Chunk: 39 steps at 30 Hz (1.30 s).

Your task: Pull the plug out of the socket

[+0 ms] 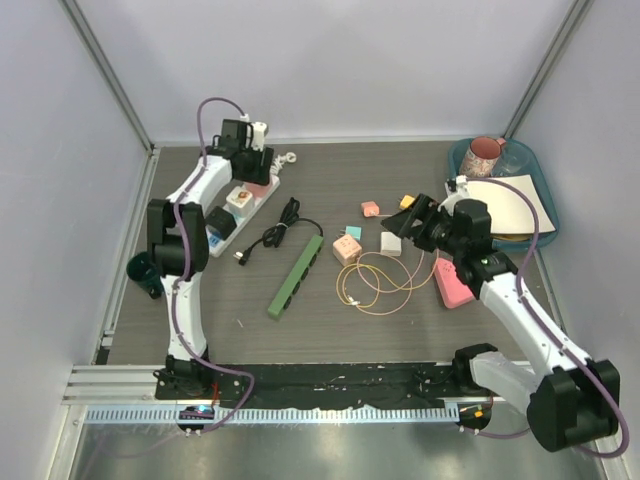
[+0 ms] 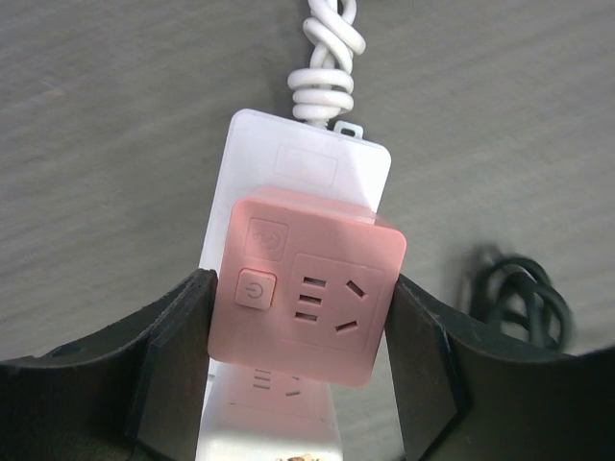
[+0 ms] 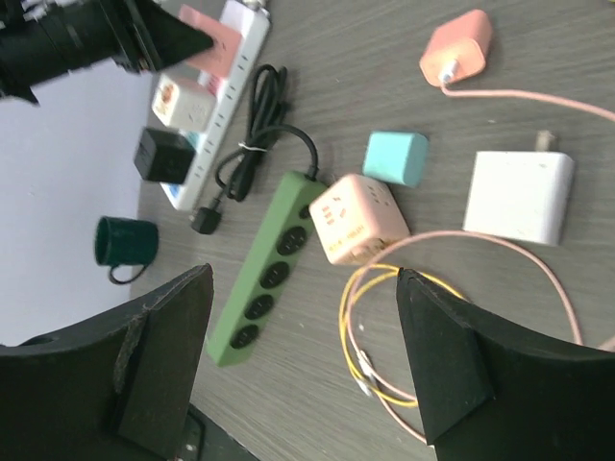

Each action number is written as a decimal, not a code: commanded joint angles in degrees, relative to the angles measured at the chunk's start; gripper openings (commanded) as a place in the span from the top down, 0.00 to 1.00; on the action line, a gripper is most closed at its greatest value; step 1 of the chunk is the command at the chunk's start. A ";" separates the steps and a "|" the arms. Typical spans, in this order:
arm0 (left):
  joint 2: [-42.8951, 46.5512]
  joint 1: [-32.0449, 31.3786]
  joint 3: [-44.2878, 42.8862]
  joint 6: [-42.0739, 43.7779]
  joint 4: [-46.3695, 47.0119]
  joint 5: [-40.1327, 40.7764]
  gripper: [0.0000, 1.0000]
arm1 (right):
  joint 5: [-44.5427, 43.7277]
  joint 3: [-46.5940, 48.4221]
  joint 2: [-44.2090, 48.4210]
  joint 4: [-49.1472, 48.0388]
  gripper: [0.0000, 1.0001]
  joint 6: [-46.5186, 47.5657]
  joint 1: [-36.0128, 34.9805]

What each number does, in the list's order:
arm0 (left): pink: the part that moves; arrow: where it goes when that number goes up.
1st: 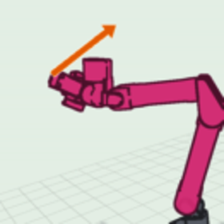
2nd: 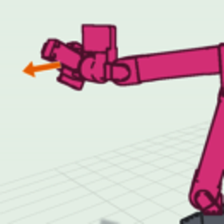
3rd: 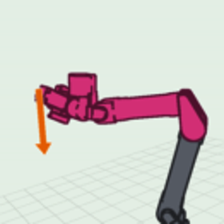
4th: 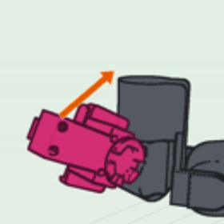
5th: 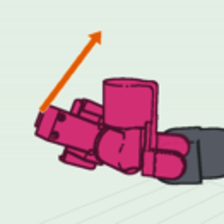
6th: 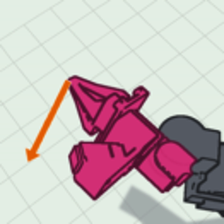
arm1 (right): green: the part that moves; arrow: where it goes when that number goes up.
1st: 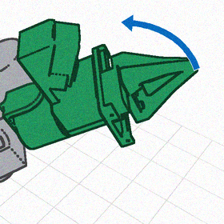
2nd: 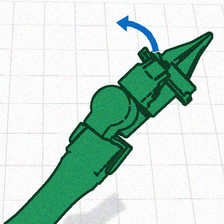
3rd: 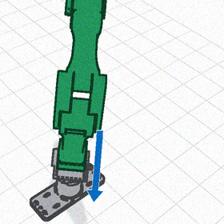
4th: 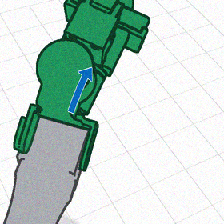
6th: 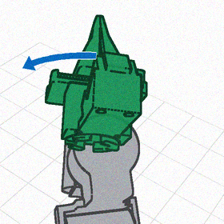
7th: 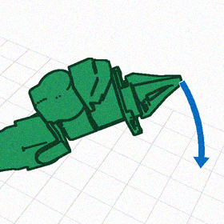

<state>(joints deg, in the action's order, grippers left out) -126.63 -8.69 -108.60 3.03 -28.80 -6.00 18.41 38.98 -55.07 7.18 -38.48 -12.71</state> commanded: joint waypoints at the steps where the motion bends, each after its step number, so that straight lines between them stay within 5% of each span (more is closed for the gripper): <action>1: 12.09 -3.00 6.61 -1.26 7.86 -2.17 1.00 | 3.38 6.01 -8.88 -13.22 0.19 -8.44 -0.56; 9: 27.47 -5.72 21.40 -0.65 18.68 1.69 1.00 | 3.64 23.39 -28.50 -16.40 0.21 -10.03 -4.16; 21: 44.09 -7.75 36.42 1.36 20.80 -6.74 1.00 | 14.36 40.89 -51.43 -28.36 0.26 -14.25 -10.67; 39: 50.16 -7.83 44.26 0.40 27.48 -8.06 1.00 | 10.06 53.39 -64.46 -19.84 0.32 -10.48 -17.79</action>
<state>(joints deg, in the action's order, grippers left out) -80.18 -16.43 -63.05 3.57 -12.62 -12.67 30.00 88.92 -118.37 -14.85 -50.83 -29.69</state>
